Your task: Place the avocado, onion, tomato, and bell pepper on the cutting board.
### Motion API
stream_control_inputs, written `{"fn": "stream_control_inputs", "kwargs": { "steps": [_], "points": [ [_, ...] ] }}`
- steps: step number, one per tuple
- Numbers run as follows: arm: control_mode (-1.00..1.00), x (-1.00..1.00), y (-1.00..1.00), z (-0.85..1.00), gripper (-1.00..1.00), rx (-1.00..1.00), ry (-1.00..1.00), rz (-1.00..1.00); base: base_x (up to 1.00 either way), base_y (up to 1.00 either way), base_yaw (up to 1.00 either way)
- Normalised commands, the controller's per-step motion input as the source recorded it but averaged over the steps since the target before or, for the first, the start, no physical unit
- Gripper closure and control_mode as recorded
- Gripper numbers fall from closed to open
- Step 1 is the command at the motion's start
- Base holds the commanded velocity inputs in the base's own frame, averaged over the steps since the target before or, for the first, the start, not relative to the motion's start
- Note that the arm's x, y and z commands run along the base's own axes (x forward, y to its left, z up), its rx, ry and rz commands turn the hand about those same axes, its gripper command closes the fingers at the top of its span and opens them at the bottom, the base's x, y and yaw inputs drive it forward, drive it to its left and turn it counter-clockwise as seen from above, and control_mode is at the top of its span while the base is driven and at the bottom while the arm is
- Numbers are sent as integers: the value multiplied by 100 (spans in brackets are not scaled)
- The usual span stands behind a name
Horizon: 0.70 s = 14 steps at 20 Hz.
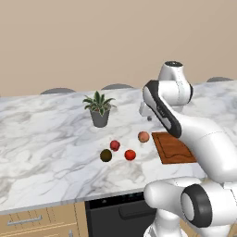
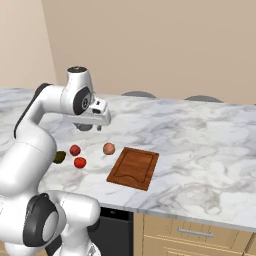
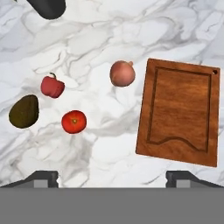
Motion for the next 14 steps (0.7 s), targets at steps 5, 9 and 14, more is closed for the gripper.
{"fn": "stream_control_inputs", "kwargs": {
  "steps": [5,9,14],
  "points": [
    [-100,30,0,-35,-100,-1,2,0,0,0,0],
    [-100,39,-2,-37,-100,0,2,0,0,0,0],
    [-100,40,-6,-42,-100,0,1,0,0,0,0]
  ]
}}
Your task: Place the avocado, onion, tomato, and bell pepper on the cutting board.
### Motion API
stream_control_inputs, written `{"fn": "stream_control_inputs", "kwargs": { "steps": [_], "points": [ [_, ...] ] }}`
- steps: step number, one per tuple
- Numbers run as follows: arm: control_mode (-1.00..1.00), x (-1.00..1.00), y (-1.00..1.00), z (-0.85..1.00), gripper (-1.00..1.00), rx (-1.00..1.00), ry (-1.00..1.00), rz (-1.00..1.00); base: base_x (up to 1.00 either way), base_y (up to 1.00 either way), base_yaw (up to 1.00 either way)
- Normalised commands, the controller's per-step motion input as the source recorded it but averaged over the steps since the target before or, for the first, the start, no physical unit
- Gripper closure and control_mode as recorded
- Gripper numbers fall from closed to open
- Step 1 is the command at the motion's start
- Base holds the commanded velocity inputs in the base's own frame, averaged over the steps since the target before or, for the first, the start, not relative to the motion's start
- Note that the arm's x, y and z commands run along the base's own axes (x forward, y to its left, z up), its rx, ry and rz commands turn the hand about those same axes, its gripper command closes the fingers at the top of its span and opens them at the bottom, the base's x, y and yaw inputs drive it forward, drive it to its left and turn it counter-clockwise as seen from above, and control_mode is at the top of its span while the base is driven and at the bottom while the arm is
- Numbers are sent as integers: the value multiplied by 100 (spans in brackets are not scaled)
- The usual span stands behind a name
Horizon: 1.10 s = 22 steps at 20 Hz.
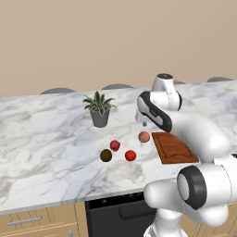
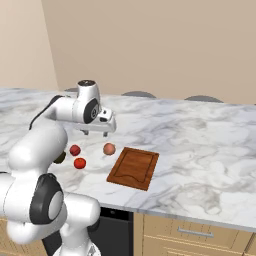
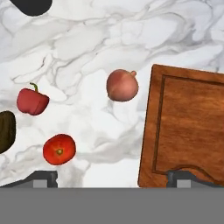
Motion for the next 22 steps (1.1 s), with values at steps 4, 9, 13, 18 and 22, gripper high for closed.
{"fn": "stream_control_inputs", "kwargs": {
  "steps": [4,9,13,18,22],
  "points": [
    [-100,39,-7,-53,-100,0,0,0,0,0,0],
    [-100,34,-6,-55,-100,0,0,0,0,0,0],
    [-100,37,-2,-47,-100,0,0,0,0,0,0],
    [-100,41,0,-32,-100,0,-1,0,0,0,0],
    [-100,35,0,-25,-100,0,-4,-2,0,0,0]
  ]
}}
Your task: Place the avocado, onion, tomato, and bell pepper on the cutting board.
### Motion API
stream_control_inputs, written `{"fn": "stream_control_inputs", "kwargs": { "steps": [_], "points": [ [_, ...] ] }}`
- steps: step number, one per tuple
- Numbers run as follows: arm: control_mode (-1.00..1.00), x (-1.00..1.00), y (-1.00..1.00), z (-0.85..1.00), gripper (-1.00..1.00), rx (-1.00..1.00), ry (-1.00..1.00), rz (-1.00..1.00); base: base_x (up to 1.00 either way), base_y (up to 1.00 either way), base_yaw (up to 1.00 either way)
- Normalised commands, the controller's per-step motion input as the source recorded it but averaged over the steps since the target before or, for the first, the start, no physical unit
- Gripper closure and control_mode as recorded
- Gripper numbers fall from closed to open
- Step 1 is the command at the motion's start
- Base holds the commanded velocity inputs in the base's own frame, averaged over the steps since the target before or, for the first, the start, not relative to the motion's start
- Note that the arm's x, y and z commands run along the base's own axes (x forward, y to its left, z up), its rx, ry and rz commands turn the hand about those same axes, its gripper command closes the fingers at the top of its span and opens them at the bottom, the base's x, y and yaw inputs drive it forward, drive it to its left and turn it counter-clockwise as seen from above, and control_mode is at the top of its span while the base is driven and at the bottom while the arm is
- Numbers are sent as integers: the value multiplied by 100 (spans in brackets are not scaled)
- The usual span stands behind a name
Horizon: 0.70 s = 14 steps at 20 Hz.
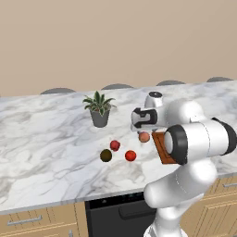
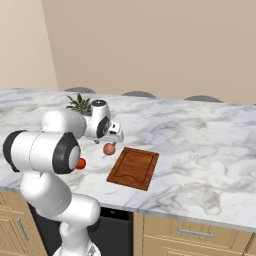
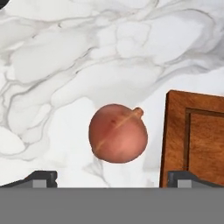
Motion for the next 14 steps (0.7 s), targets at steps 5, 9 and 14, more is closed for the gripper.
{"fn": "stream_control_inputs", "kwargs": {
  "steps": [5,9,14],
  "points": [
    [-100,18,0,-12,-100,-1,-1,-2,0,0,0],
    [-100,17,0,-10,-100,-2,0,0,0,0,0],
    [-100,3,0,-1,-100,0,0,0,0,0,0]
  ]
}}
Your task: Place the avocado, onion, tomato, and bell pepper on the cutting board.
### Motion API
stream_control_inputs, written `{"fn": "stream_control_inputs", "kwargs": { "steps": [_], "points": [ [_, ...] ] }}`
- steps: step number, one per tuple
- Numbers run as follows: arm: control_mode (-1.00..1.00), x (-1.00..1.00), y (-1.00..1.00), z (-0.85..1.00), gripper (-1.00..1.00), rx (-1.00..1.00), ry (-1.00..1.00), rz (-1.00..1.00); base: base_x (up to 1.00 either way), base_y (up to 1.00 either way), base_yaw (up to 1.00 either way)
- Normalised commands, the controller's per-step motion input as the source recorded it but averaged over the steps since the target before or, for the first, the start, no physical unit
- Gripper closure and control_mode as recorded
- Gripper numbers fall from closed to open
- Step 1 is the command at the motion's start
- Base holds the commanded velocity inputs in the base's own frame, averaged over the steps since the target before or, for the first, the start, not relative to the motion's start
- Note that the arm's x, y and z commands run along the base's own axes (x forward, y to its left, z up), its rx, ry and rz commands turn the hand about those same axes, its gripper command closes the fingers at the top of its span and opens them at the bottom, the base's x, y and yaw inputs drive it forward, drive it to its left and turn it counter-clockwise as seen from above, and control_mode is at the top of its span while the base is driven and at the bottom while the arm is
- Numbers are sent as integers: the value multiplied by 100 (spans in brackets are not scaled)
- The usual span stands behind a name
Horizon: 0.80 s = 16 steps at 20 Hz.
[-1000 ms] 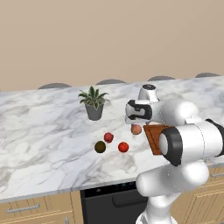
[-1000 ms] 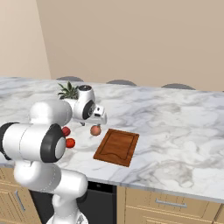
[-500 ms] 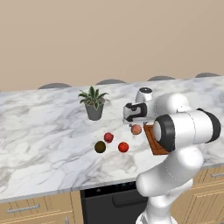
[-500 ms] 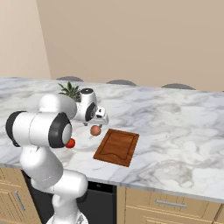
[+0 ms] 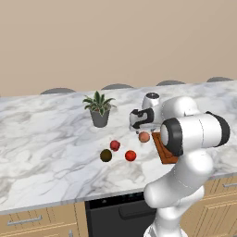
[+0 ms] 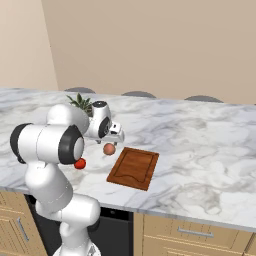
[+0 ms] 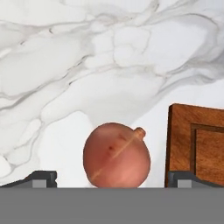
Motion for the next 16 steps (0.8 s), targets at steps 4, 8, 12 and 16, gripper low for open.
{"fn": "stream_control_inputs", "kwargs": {
  "steps": [4,8,12,16],
  "points": [
    [-100,0,0,-18,-100,-1,2,0,0,0,0],
    [-100,2,0,-20,-100,0,1,0,0,0,0],
    [-100,4,0,-19,-100,0,0,0,0,0,0],
    [-100,9,0,-17,-100,0,0,0,0,0,0]
  ]
}}
